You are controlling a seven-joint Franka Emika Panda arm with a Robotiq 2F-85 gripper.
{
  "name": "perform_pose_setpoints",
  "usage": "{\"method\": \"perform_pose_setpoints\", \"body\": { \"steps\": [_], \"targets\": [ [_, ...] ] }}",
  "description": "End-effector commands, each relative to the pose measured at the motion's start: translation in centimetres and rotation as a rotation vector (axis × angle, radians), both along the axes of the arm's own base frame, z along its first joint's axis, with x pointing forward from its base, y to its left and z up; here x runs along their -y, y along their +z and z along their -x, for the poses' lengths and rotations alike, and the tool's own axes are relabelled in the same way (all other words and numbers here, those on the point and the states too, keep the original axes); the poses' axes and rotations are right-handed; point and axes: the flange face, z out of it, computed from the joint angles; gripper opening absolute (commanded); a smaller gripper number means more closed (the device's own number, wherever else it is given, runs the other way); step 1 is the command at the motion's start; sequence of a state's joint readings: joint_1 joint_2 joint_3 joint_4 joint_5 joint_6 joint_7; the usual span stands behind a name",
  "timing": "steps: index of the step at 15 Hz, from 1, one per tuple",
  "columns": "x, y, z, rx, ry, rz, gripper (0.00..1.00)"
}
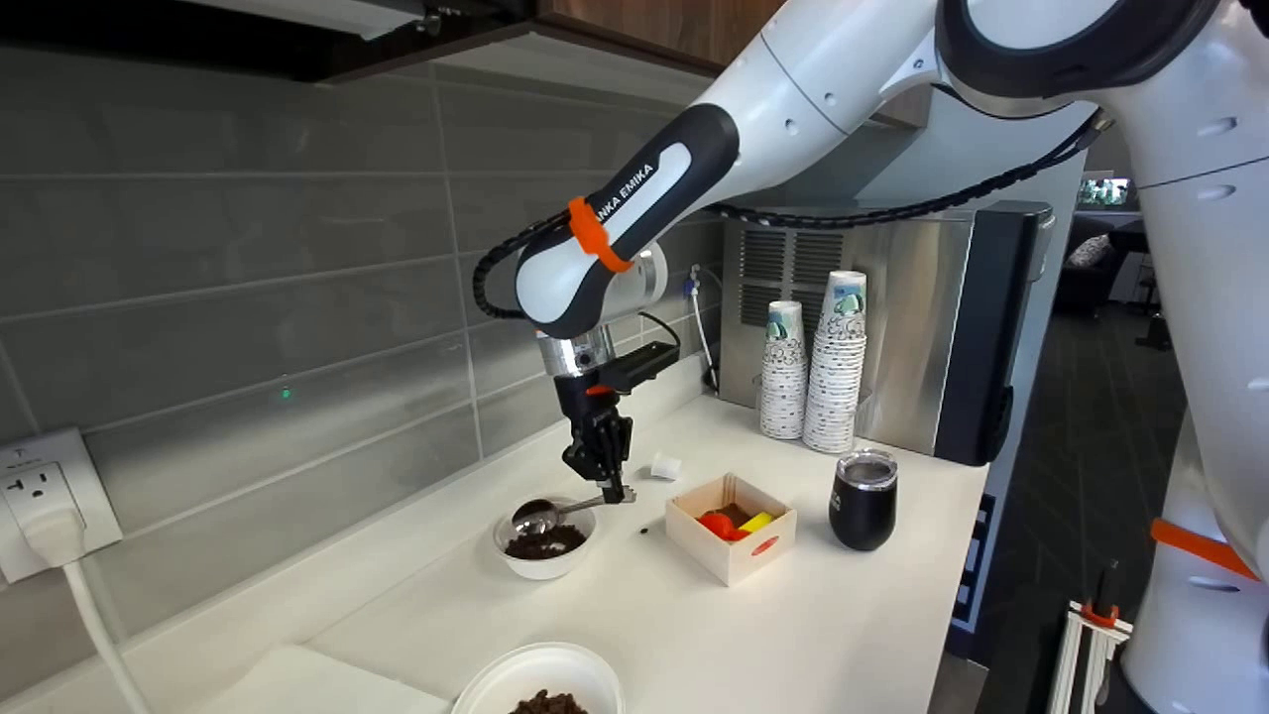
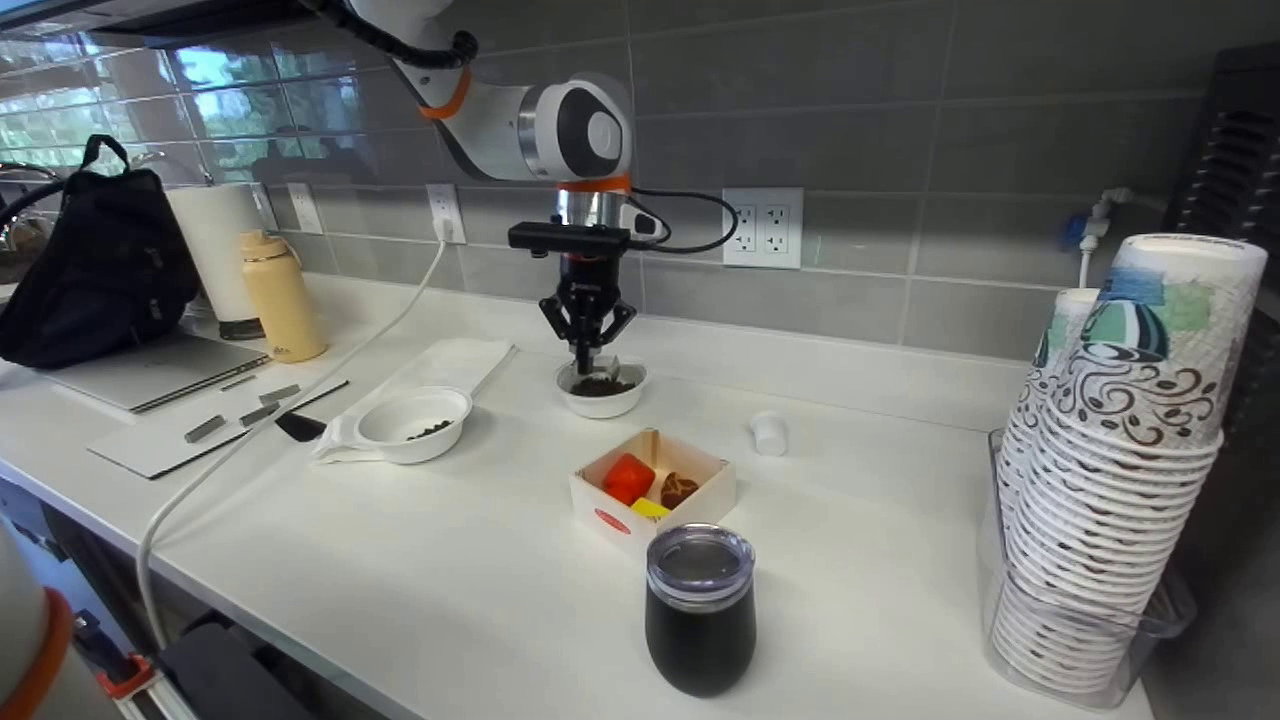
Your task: Use the silver spoon to stir the contents in the white bowl.
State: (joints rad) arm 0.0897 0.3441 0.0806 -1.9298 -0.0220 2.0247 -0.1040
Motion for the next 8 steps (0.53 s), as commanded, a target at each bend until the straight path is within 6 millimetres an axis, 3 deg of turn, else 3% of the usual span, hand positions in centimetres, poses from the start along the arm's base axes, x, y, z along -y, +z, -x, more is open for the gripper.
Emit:
{"method": "perform_pose_setpoints", "body": {
  "steps": [1, 8],
  "targets": [
    [-0.1, 0.4, -0.7, 0.08, 0.031, 0.1, 0.01],
    [-1.4, -0.7, 0.6, 0.082, 0.136, 0.296, 0.01]
  ]
}}
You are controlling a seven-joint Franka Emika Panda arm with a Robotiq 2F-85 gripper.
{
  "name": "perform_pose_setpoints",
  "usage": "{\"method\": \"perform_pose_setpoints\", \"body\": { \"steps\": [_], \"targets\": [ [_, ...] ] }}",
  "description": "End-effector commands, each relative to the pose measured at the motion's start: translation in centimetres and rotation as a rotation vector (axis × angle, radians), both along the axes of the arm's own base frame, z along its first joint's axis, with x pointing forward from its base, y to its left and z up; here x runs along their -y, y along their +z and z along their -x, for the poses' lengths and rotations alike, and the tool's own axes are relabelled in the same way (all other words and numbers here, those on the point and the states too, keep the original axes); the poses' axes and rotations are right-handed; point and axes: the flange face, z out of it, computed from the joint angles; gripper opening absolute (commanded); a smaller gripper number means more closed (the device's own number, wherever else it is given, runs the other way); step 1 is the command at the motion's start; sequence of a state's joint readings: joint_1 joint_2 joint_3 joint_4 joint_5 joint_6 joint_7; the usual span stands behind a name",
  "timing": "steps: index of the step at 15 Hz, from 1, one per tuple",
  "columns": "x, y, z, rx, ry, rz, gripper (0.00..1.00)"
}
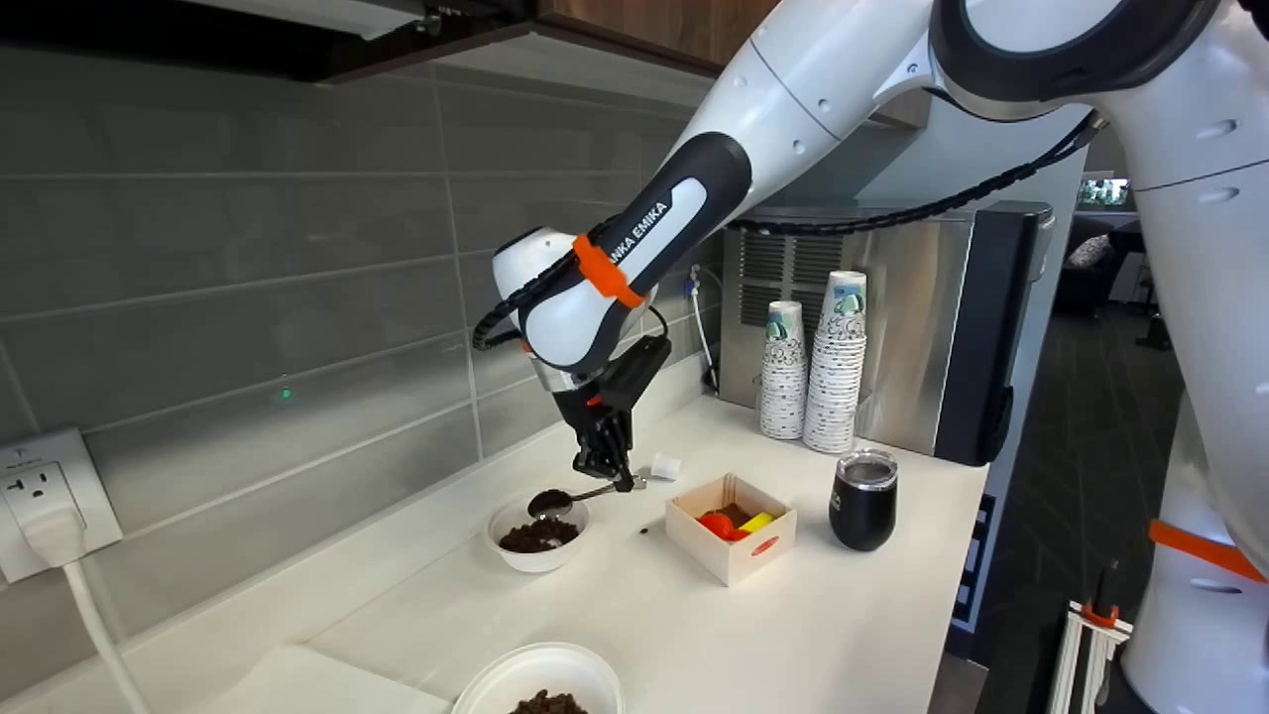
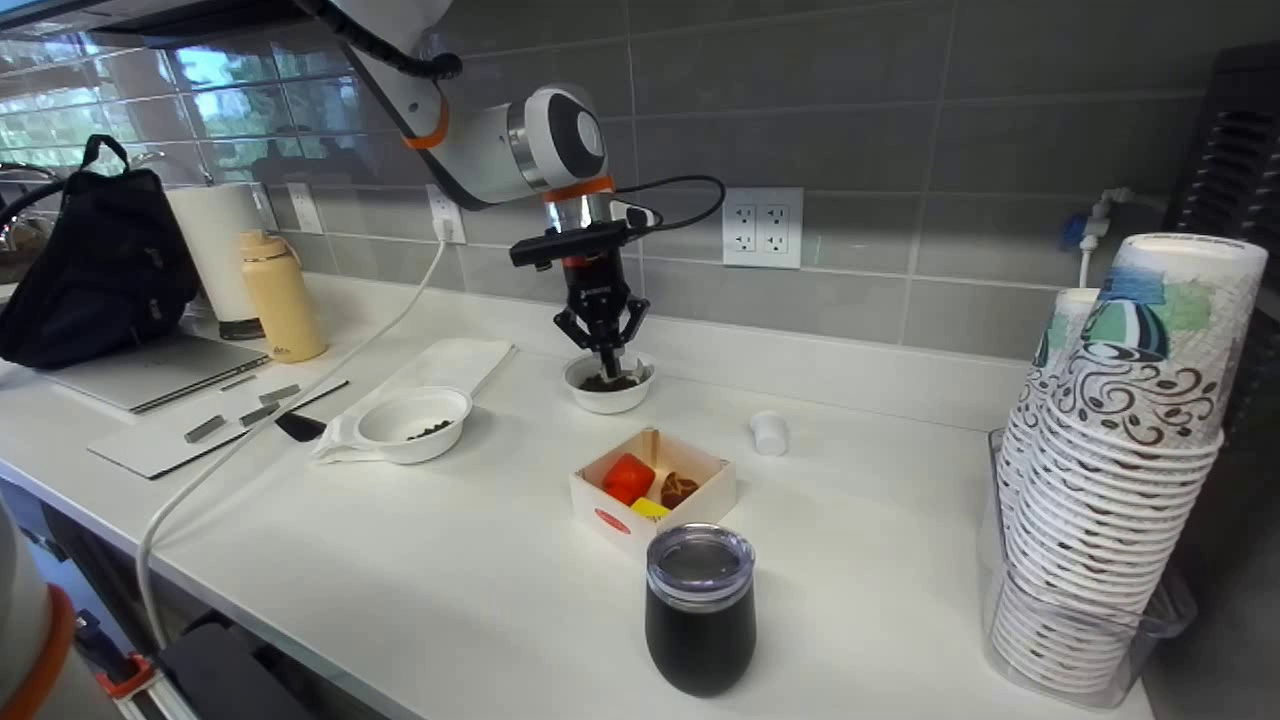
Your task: Use the silver spoon to stir the contents in the white bowl.
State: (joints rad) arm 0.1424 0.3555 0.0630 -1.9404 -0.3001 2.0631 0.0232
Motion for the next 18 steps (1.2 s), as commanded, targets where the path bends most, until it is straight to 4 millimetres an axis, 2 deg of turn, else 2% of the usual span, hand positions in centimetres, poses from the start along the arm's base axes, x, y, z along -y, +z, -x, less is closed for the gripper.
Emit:
{"method": "perform_pose_setpoints", "body": {
  "steps": [1, 5, 9, 18],
  "targets": [
    [-1.0, -0.2, 1.0, -0.001, 0.045, 0.082, 0.01],
    [-2.3, -0.9, 1.9, -0.065, 0.075, 0.061, 0.01],
    [-3.2, -0.7, 2.7, -0.144, 0.093, -0.007, 0.01],
    [-3.8, -0.7, 2.7, -0.248, 0.052, -0.299, 0.01]
  ]
}}
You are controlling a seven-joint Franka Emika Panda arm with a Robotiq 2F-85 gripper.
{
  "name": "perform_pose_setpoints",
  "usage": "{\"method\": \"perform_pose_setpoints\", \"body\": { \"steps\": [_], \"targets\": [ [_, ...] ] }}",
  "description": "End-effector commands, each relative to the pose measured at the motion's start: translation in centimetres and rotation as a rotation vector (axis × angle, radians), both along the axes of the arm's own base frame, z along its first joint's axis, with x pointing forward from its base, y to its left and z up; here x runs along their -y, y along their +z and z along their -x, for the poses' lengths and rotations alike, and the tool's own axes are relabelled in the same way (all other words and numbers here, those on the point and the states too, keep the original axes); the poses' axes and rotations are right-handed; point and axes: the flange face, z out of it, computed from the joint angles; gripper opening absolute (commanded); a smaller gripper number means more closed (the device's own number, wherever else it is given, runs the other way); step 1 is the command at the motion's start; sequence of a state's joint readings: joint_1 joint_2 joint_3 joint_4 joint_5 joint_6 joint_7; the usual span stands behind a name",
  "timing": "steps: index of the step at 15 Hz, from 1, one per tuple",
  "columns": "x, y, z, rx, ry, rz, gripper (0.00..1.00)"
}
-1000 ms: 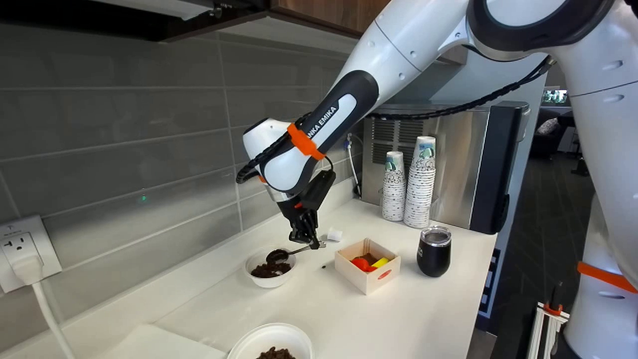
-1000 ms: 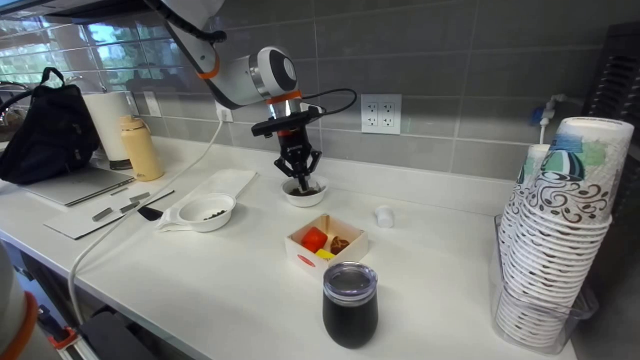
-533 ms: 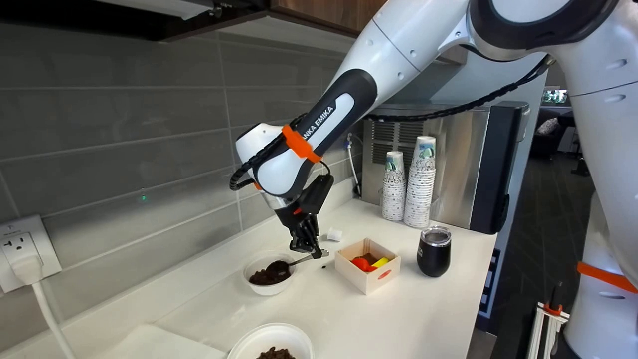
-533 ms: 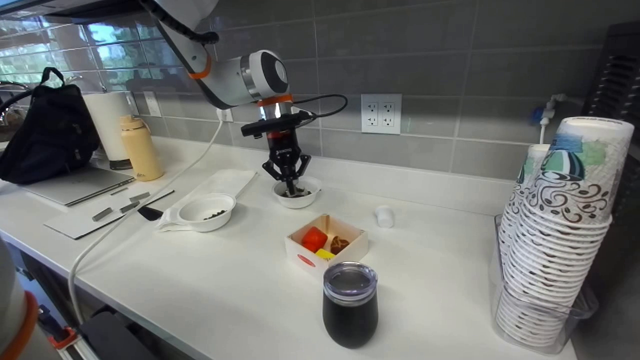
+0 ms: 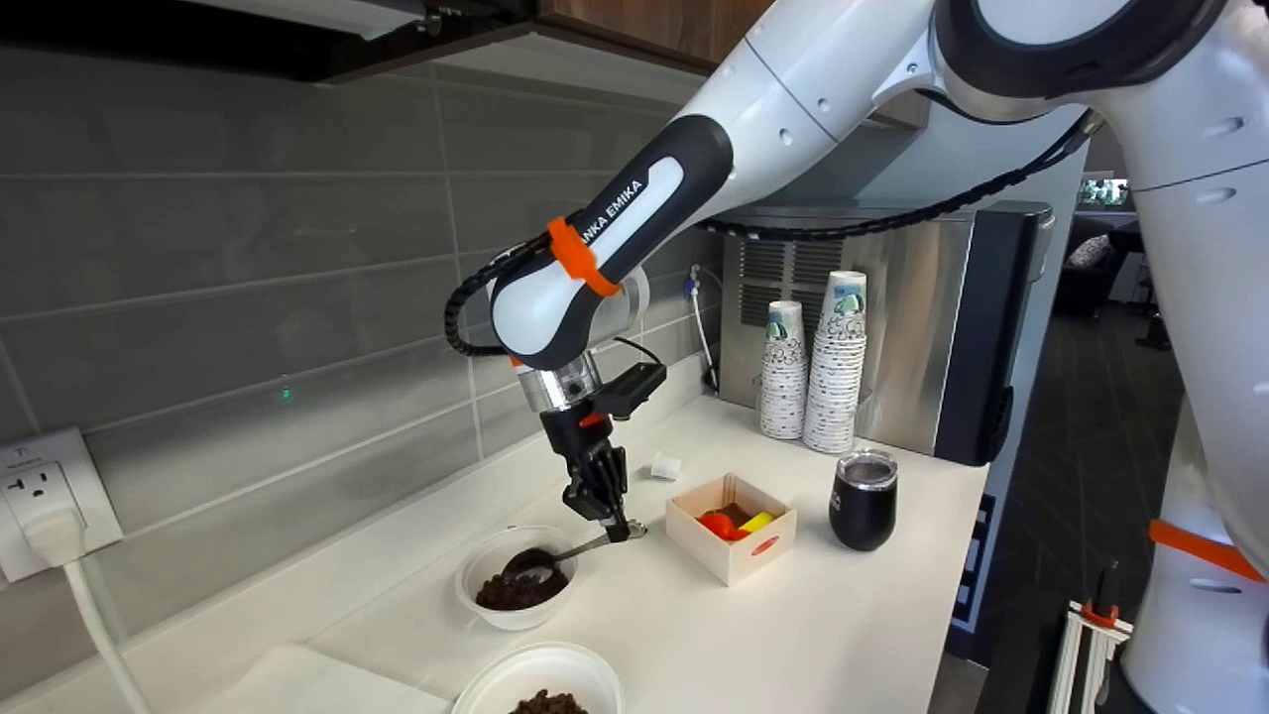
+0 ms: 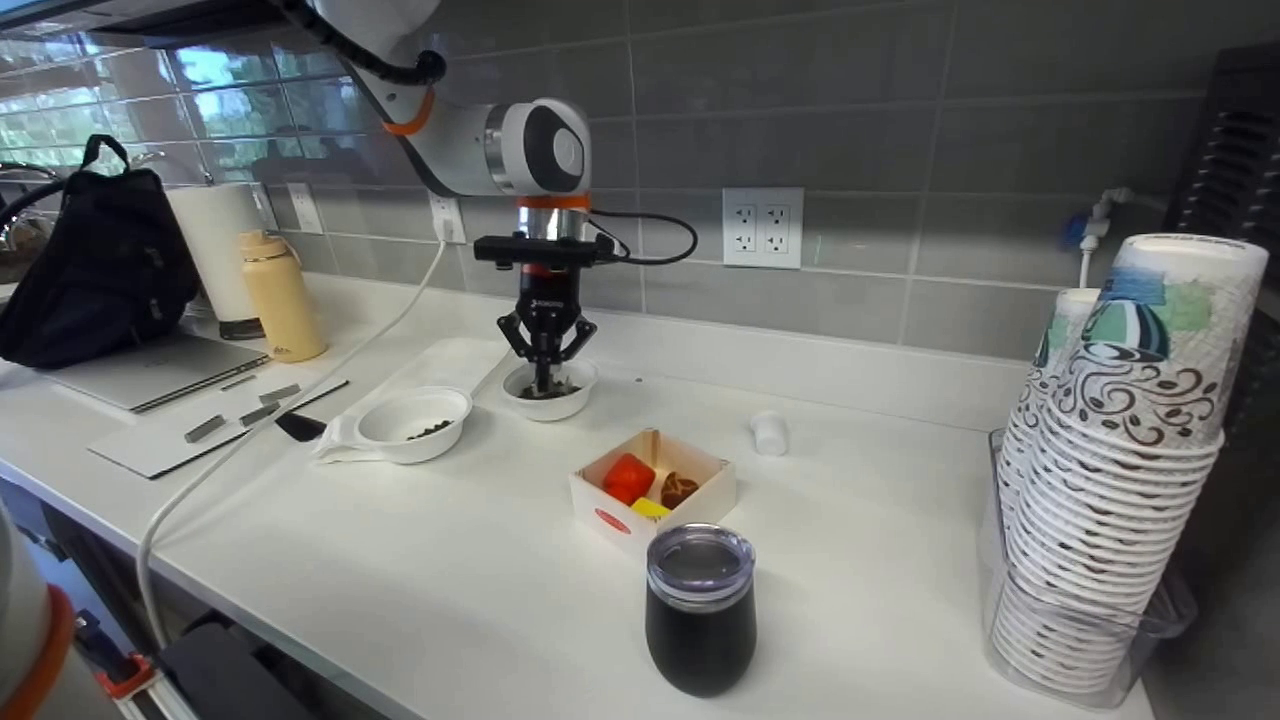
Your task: Use the silver spoon to stir the contents in the white bowl.
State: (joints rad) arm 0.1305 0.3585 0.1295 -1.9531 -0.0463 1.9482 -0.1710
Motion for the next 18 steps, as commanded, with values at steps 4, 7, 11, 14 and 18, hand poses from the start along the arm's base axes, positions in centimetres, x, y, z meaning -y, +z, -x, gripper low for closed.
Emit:
{"method": "perform_pose_setpoints", "body": {
  "steps": [4, 7, 11, 14, 18],
  "targets": [
    [-0.2, 0.7, -0.5, -0.046, -0.015, -0.163, 0.01],
    [-0.2, 0.4, -0.6, -0.034, -0.004, -0.161, 0.01],
    [-0.3, -0.2, -0.4, -0.025, 0.038, -0.155, 0.01],
    [-0.3, -0.6, -0.4, -0.013, 0.057, -0.16, 0.01],
    [-0.3, -1.1, -0.7, 0.006, 0.066, -0.161, 0.01]
  ]
}}
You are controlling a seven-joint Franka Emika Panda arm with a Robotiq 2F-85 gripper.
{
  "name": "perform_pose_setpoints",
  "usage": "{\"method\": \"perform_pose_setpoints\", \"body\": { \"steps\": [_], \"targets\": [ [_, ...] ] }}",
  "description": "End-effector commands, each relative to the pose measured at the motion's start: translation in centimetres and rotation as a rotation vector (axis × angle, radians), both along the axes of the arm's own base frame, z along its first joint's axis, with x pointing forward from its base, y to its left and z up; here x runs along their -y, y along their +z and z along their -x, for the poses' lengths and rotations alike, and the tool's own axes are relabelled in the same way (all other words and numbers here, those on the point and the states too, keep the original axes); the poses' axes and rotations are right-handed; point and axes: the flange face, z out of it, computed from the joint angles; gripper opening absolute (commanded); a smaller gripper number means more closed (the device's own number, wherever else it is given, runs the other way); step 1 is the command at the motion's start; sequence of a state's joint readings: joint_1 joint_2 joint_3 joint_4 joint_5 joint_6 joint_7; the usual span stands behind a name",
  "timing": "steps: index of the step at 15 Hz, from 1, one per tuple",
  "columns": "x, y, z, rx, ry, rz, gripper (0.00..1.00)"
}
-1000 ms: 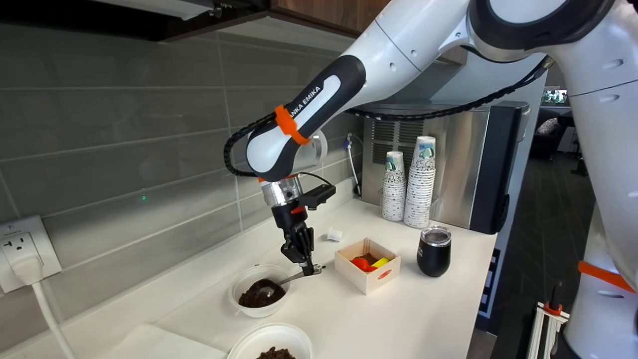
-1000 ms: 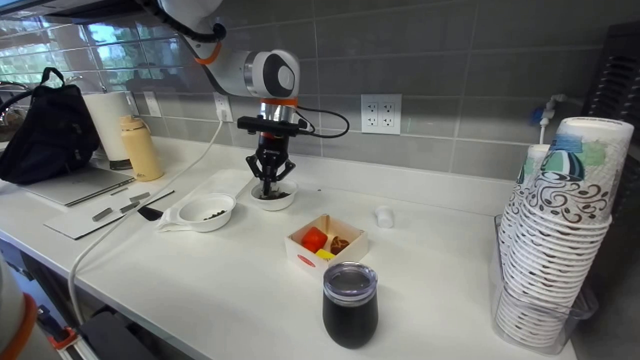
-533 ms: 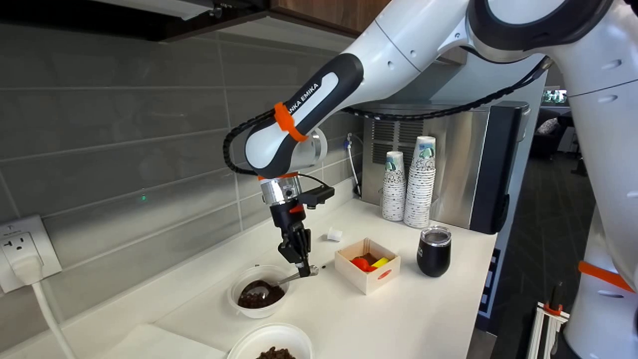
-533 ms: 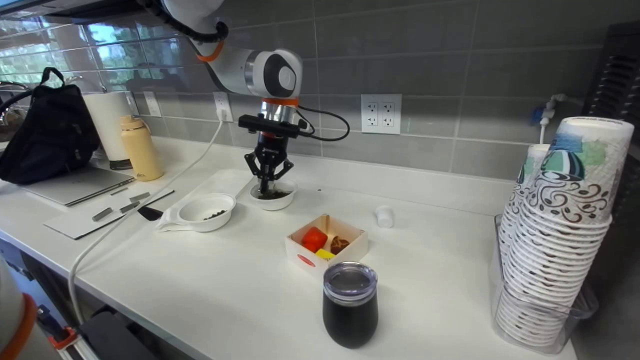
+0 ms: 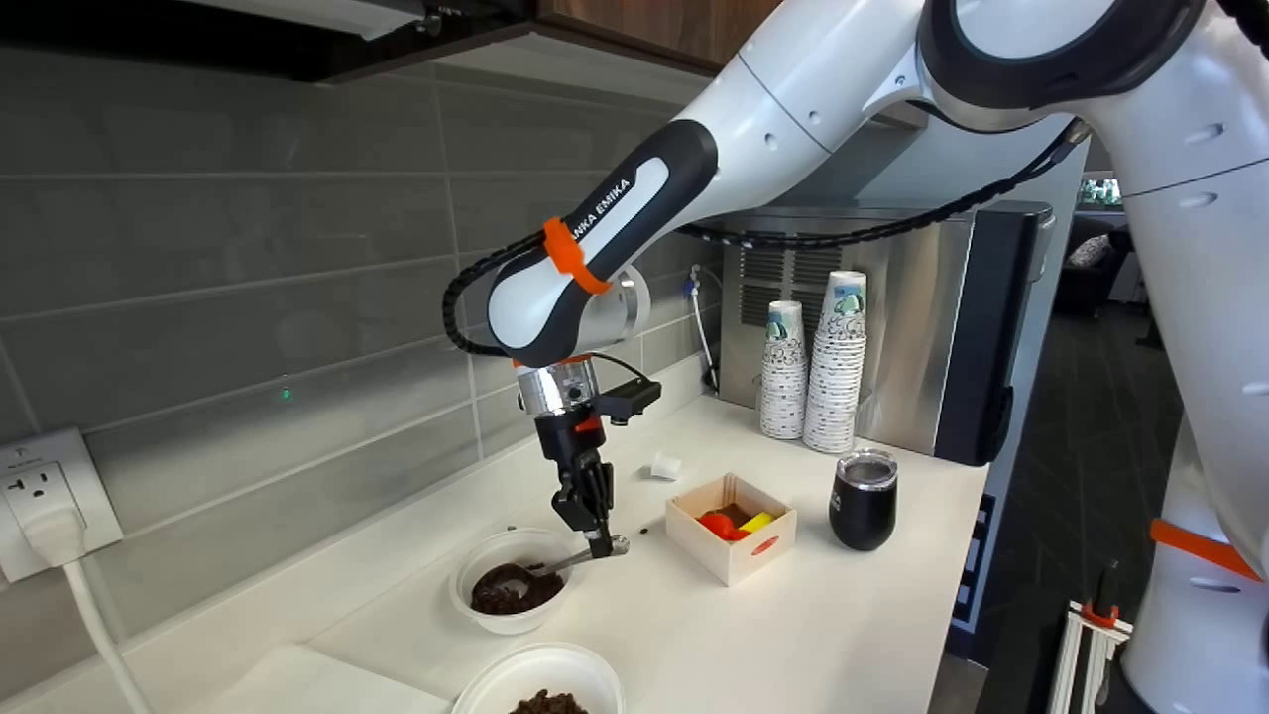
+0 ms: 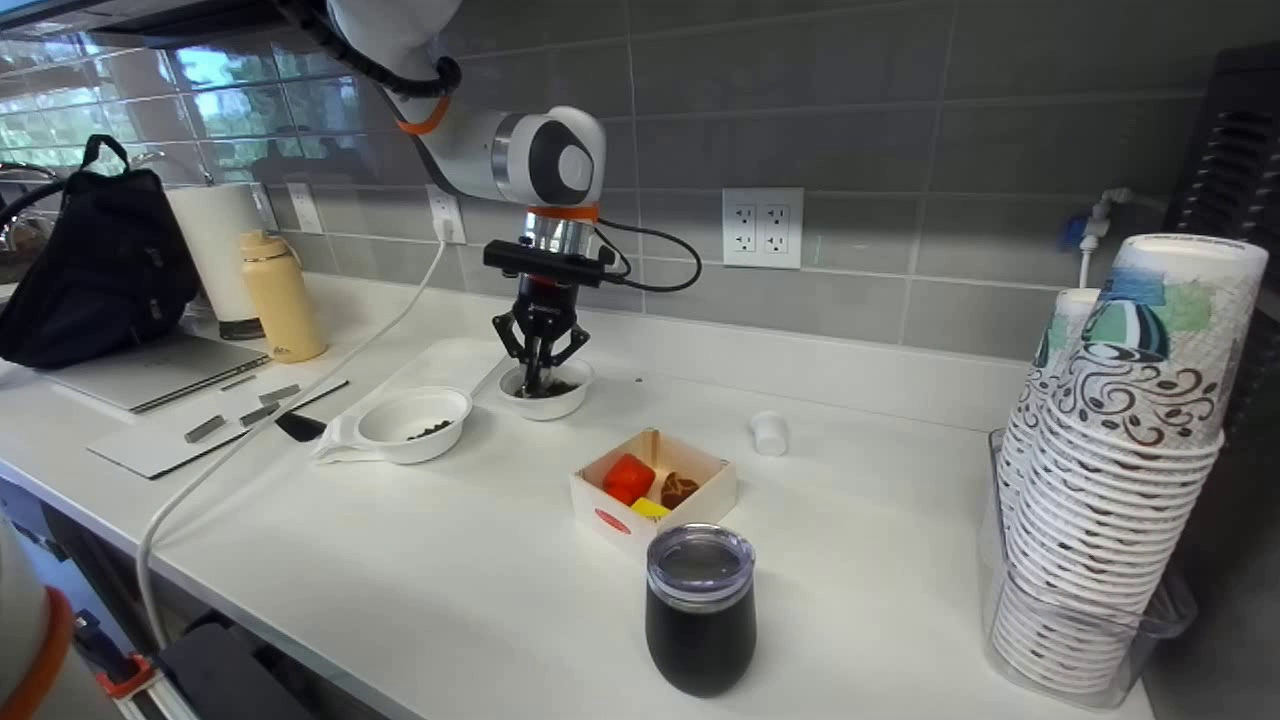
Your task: Use the silver spoon to stir the contents in the white bowl.
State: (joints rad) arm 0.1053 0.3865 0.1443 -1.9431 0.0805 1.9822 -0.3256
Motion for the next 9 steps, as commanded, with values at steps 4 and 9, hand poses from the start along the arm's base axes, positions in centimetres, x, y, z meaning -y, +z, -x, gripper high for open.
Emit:
{"method": "perform_pose_setpoints", "body": {
  "steps": [4, 9],
  "targets": [
    [0.15, -0.56, -0.24, 0.033, 0.023, -0.004, 0.01],
    [0.28, -1.31, -0.16, 0.027, 0.024, 0.006, 0.01]
  ]
}}
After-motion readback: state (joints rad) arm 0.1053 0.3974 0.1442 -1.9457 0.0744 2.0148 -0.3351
